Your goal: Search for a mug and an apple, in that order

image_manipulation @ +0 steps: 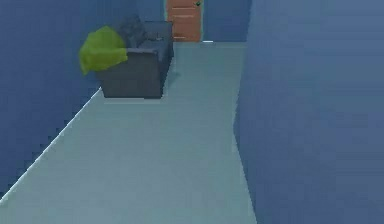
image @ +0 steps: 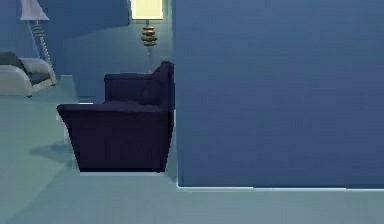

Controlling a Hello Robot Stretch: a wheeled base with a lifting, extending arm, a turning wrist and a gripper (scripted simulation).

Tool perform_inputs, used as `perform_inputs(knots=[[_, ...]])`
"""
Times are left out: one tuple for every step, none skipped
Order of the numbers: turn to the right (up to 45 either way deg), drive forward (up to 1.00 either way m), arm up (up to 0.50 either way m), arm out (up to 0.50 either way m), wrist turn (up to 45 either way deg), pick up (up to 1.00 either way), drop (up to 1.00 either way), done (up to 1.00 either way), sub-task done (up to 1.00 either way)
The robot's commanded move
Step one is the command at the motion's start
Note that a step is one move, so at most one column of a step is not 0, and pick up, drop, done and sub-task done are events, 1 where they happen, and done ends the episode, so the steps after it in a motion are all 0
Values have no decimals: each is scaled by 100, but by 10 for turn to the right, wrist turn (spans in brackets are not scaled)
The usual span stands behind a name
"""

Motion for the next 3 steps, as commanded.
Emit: perform_inputs(knots=[[0, 10, 0, 0, 0, 0, 0, 0, 0], [-450, 0, 0, 0, 0, 0, 0, 0, 0], [-360, 0, 0, 0, 0, 0, 0, 0, 0]])
